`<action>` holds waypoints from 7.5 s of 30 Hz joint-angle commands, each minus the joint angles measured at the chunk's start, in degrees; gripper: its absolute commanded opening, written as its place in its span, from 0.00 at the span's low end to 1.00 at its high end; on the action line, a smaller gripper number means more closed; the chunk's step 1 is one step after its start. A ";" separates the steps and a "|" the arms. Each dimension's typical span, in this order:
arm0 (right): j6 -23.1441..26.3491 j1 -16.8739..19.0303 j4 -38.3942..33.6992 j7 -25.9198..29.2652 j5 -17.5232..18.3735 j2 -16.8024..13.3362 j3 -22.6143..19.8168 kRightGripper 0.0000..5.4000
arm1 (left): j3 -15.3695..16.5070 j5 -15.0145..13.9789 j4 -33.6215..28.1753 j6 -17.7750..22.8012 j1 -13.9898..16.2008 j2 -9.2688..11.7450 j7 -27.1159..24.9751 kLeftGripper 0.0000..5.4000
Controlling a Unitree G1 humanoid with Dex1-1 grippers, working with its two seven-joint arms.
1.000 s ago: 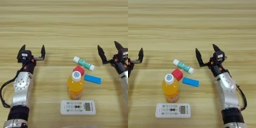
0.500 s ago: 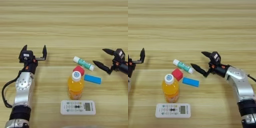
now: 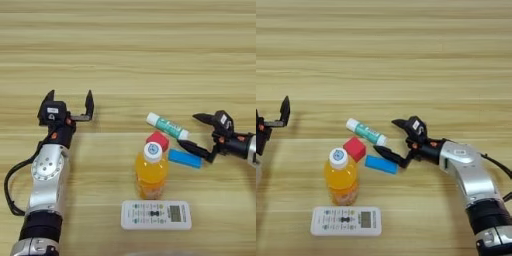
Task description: Move the objects on the table
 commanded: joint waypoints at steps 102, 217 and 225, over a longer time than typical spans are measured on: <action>2.12 12.43 -19.66 14.67 3.77 -6.53 6.01 0.31 | -0.43 0.02 0.85 -1.30 -1.34 -0.75 -0.68 1.00; -7.46 13.79 -23.46 20.00 -3.74 -13.37 17.51 0.55 | -2.29 1.23 2.36 -2.16 -2.02 -1.01 0.40 1.00; -6.63 14.15 -24.87 20.42 -2.43 -14.15 17.18 0.55 | -2.33 1.30 2.47 -2.20 -2.11 -1.08 0.51 1.00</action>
